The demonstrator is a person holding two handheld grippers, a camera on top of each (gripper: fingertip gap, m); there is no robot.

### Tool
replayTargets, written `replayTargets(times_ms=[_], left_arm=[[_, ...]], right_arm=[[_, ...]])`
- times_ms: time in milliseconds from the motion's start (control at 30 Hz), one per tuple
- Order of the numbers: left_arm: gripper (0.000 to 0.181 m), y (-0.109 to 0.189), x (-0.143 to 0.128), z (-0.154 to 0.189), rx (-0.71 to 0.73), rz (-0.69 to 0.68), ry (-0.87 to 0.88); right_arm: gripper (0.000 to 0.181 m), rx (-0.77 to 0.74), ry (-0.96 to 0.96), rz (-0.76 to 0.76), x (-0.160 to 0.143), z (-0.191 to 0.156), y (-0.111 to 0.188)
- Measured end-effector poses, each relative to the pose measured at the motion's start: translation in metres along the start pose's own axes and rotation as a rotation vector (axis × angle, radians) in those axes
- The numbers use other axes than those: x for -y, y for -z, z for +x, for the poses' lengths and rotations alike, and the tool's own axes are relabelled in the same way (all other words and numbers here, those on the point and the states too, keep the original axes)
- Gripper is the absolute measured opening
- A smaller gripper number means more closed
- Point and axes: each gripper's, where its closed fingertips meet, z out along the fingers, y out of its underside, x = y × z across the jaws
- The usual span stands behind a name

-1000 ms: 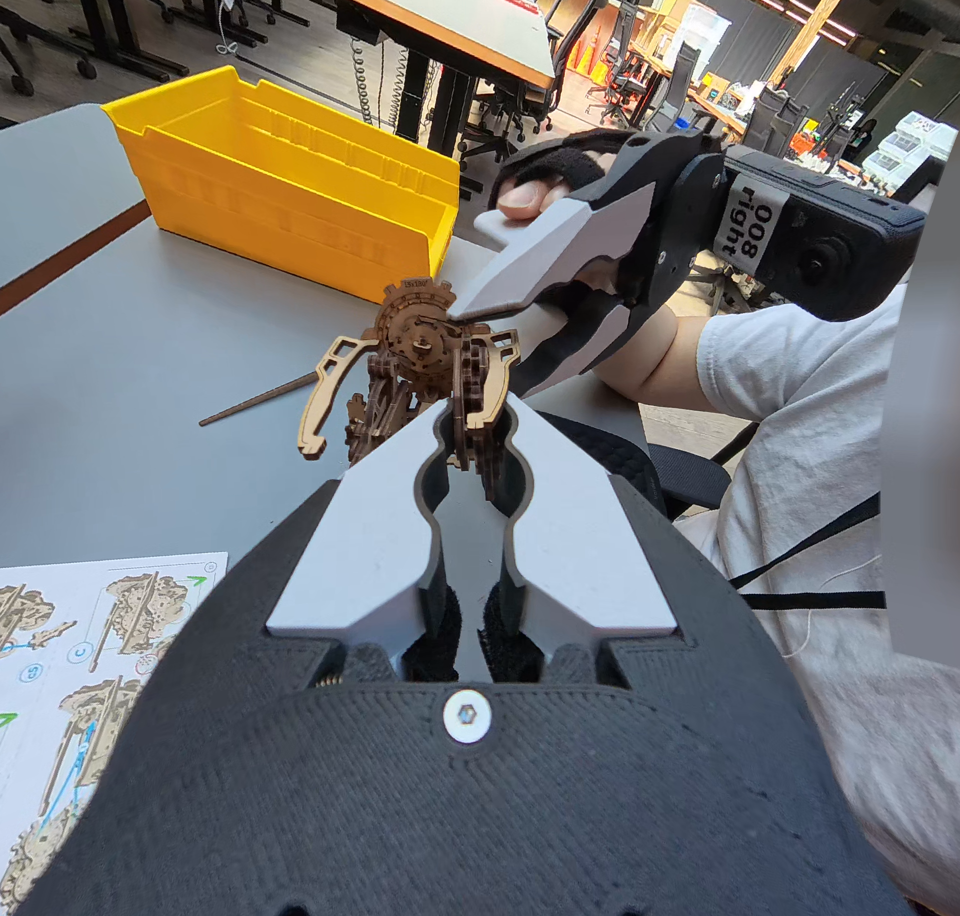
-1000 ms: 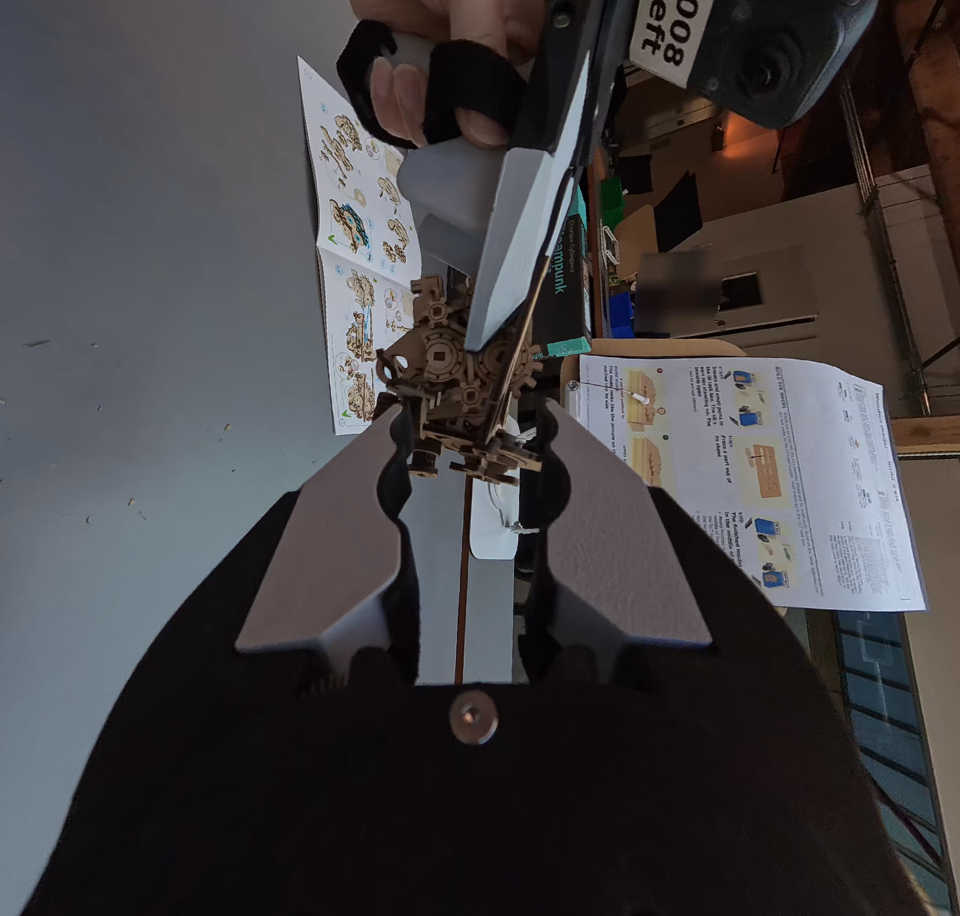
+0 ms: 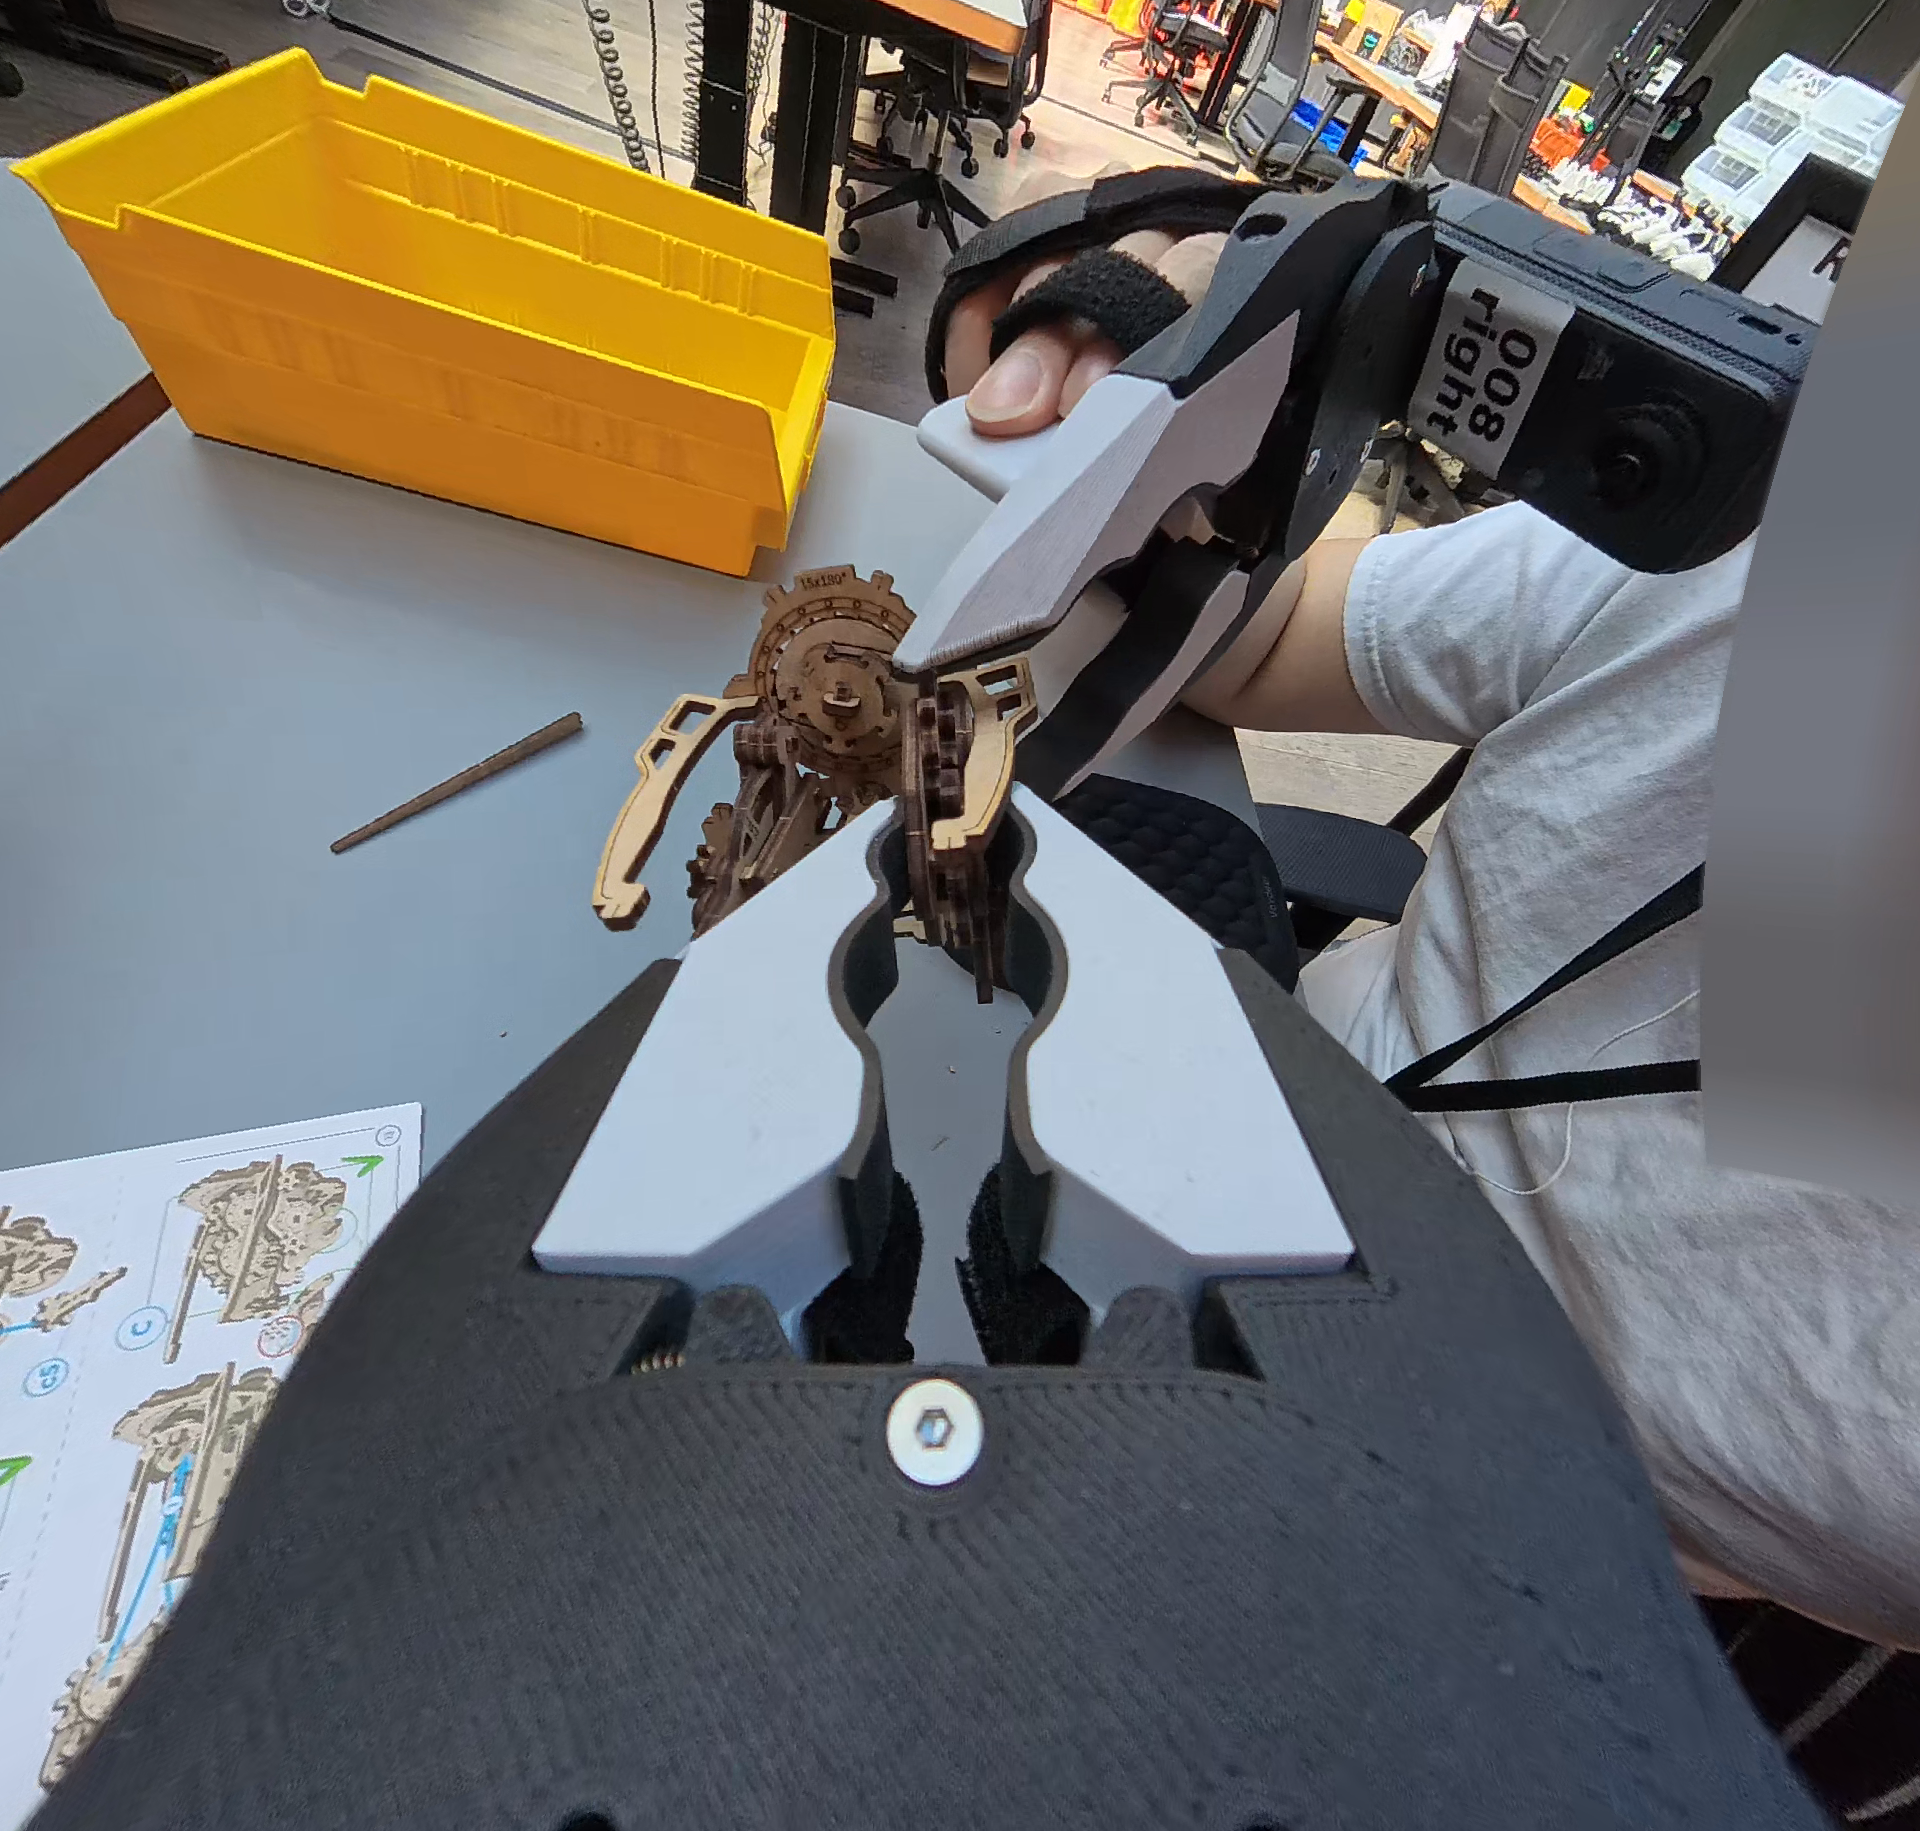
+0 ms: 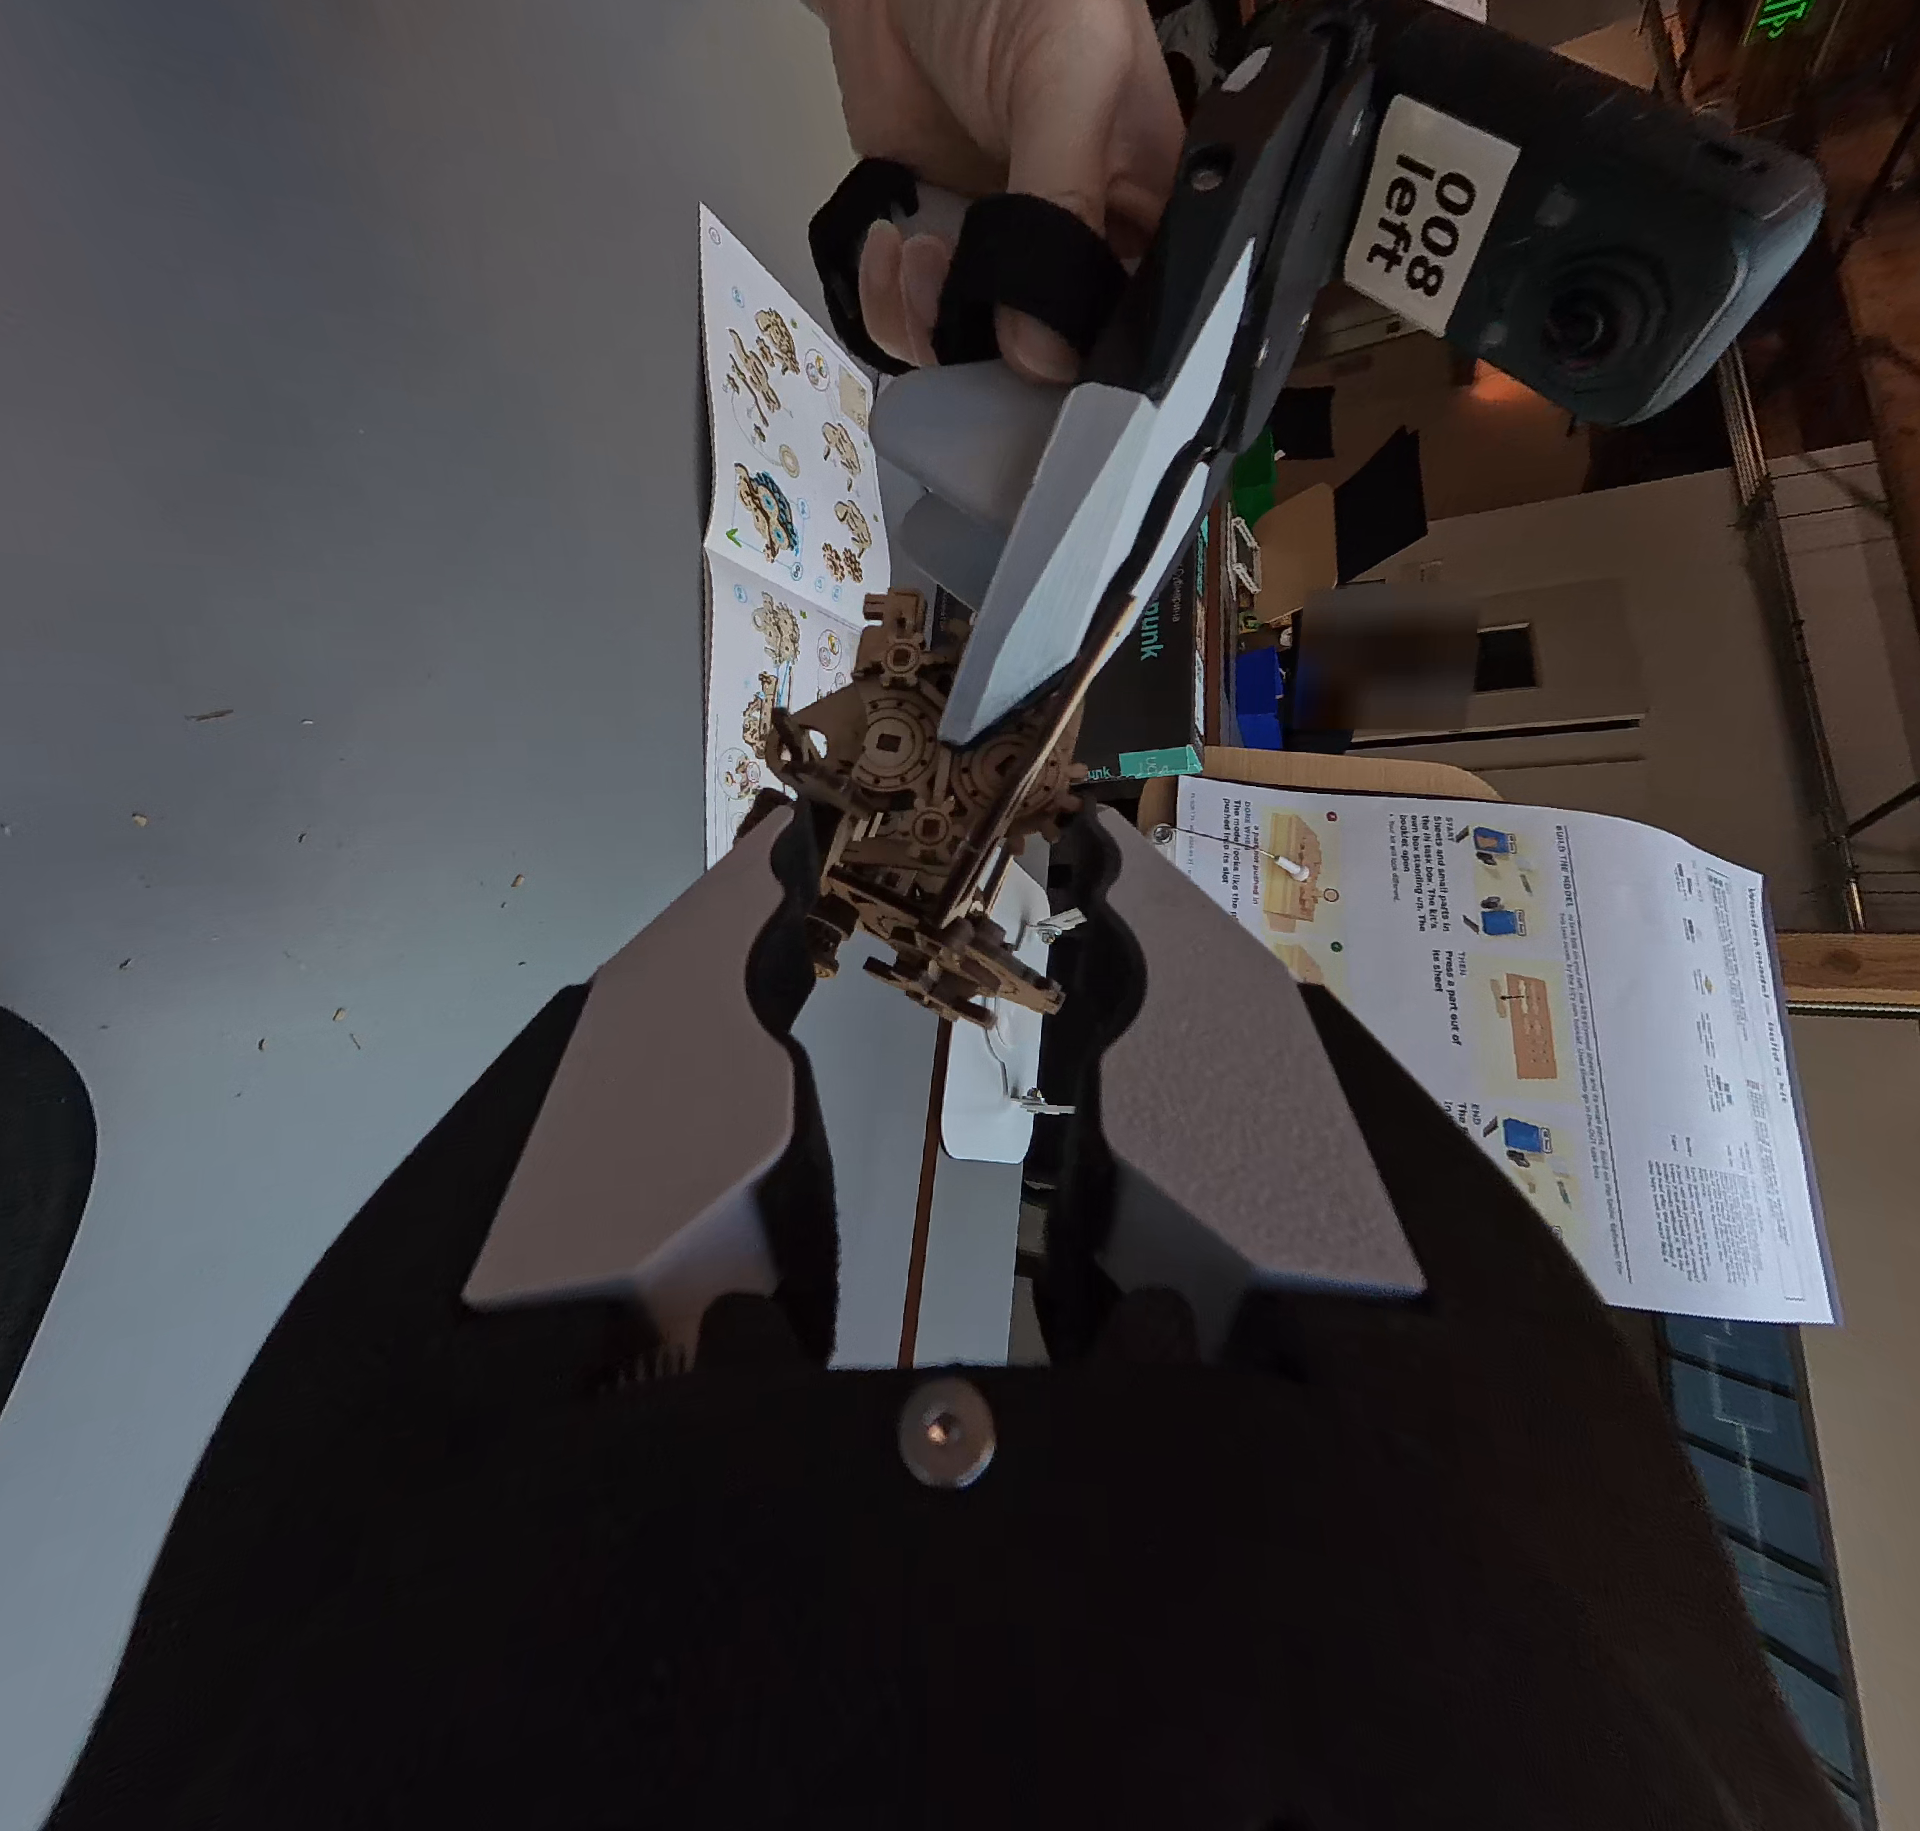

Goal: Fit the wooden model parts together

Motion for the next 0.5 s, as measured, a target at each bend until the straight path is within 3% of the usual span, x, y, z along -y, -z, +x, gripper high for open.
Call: replayTargets(times_ms=[500], left_arm=[[0.013,-0.007,-0.020,0.005,-0.005,-0.130,0.010]], right_arm=[[0.050,0.092,0.074,-0.006,0.002,-0.021,-0.004]])
